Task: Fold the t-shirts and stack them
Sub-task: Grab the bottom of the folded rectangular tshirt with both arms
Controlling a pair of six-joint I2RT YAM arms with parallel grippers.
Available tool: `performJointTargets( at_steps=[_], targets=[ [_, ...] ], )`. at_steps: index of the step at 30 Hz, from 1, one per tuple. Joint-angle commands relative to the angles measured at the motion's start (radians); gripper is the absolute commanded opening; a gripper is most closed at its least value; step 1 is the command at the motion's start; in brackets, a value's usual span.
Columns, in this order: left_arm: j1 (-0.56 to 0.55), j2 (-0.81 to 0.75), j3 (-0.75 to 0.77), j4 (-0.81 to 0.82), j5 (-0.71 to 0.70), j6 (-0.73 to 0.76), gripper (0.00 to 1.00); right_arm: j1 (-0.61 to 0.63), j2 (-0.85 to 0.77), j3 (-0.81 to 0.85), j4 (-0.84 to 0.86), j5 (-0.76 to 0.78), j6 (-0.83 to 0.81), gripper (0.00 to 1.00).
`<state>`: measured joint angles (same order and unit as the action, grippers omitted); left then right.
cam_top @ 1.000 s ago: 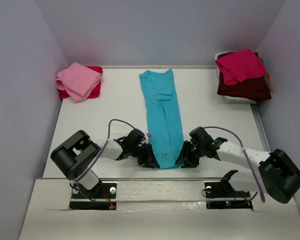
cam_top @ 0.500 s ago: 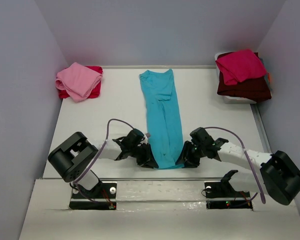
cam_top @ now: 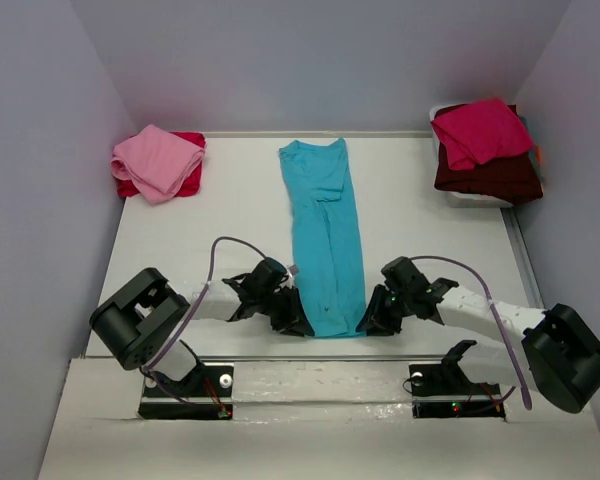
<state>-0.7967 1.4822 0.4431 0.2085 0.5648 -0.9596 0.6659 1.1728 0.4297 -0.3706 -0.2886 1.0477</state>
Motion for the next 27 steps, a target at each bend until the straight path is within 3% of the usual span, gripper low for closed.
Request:
performJointTargets(
  at_steps=[1, 5, 10, 19, 27],
  targets=[
    [-0.001, 0.027, -0.046, -0.172, -0.172, 0.07, 0.11, -0.005, 0.034, -0.028, -0.056, 0.086, -0.018, 0.31],
    [-0.001, 0.035, -0.037, -0.19, -0.186, 0.087, 0.11, -0.005, 0.06, -0.019, -0.033, 0.082, -0.031, 0.17],
    [-0.001, 0.024, -0.037, -0.207, -0.201, 0.097, 0.11, -0.005, 0.082, 0.004, -0.03, 0.065, -0.046, 0.07],
    [-0.059, -0.048, -0.006, -0.326, -0.249, 0.102, 0.11, -0.005, 0.045, 0.041, -0.088, 0.003, -0.095, 0.07],
    [-0.26, -0.095, 0.017, -0.382, -0.264, -0.008, 0.11, -0.005, -0.008, 0.095, -0.194, -0.072, -0.153, 0.07]
  ],
)
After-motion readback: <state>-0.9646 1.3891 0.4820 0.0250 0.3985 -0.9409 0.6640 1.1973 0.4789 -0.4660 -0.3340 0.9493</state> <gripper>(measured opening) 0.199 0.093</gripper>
